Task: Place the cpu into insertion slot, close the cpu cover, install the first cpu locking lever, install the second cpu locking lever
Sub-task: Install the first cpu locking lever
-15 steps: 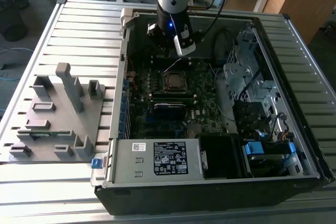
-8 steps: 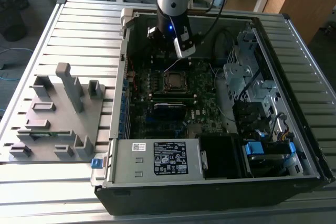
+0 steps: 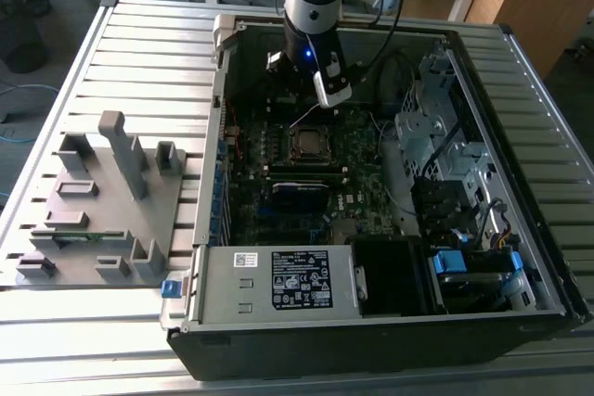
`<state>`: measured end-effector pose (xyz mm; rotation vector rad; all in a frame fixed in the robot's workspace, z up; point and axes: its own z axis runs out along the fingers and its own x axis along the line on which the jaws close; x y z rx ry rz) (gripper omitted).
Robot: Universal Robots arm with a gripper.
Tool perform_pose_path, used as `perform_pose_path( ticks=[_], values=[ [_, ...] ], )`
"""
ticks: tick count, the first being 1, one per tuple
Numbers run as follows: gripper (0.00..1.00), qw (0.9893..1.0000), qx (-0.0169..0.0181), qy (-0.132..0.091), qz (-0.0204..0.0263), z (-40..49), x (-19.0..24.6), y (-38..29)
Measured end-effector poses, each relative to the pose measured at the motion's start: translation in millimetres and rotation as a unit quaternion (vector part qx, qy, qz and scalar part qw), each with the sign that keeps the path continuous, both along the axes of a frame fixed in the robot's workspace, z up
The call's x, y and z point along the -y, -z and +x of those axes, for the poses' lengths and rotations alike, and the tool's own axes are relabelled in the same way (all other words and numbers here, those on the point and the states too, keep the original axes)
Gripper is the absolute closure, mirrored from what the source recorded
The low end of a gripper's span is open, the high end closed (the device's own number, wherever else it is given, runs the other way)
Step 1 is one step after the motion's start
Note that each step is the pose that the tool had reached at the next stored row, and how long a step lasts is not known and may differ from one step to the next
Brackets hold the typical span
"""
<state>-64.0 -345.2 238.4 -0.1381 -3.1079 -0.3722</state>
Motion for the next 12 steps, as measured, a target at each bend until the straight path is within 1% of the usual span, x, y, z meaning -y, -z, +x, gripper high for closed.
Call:
perform_pose_path(
  ticks=[4,10,12],
  values=[
    [0.9,1.0,0.0001,0.0,0.0009,0.0,0.0,4.5],
    [0.9,1.0,0.0003,0.0,0.0012,0.0,0.0,5.1],
    [0.9,1.0,0.0003,0.0,0.0012,0.0,0.0,10.0]
  ],
)
